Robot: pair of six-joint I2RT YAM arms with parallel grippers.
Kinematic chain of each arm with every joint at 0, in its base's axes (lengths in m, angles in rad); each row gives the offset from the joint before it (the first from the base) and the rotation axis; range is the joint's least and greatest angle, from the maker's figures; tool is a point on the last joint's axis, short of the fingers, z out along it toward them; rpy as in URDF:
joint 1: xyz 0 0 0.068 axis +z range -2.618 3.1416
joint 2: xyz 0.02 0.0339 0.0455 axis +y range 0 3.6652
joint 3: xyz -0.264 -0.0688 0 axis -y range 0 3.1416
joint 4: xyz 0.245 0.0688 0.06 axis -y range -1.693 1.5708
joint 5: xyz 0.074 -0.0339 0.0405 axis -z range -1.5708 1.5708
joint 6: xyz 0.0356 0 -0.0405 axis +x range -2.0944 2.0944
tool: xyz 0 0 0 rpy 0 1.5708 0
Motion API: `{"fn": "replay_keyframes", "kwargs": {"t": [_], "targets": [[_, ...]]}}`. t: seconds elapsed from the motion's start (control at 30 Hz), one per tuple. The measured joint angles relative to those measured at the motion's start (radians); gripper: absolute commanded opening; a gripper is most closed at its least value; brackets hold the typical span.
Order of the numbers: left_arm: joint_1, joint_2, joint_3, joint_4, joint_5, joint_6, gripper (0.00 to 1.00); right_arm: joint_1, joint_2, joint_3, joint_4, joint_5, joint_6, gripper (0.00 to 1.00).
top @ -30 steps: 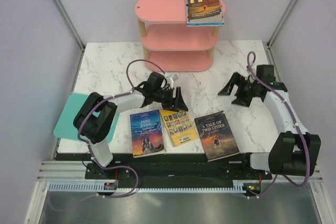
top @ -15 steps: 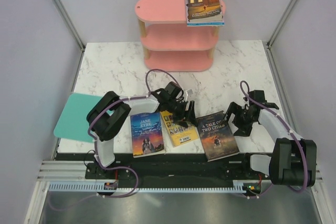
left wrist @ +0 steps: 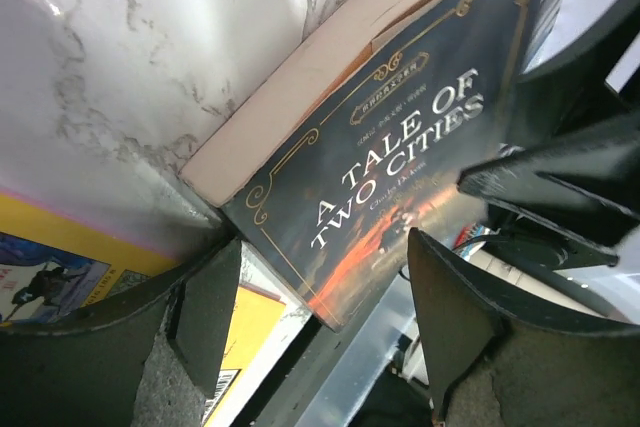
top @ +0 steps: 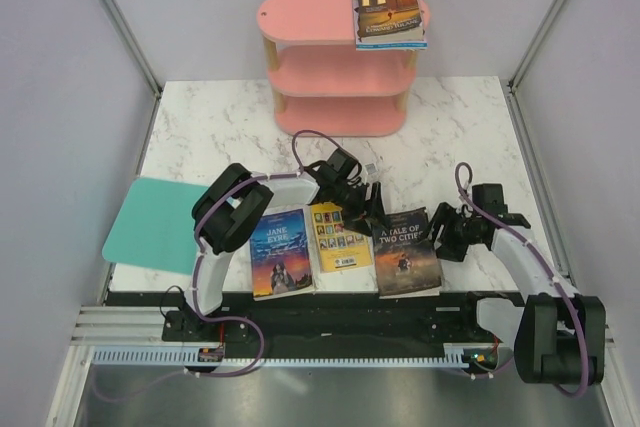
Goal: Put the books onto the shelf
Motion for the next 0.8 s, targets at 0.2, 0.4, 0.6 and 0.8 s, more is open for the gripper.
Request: {"fn": "replay_keyframes", "kwargs": {"t": [0.2, 0.4, 0.6, 0.8], "targets": [[0.006, 0.009, 0.008, -0.002, 0.005, -0.011, 0.74, 0.000, -0.139, -0.041, 0.116, -0.082, 0.073, 0.67], [0.004, 0.016, 0.017, 0.000, 0.008, -0.012, 0.74, 0.006, -0.150, -0.102, 0.286, -0.170, 0.145, 0.18], [0.011, 0.015, 0.018, -0.001, 0.005, -0.011, 0.75, 0.002, -0.130, -0.116, 0.327, -0.185, 0.159, 0.03], [0.024, -0.027, 0.000, -0.005, -0.023, 0.008, 0.76, 0.009, -0.097, -0.070, 0.344, -0.195, 0.153, 0.02]]}}
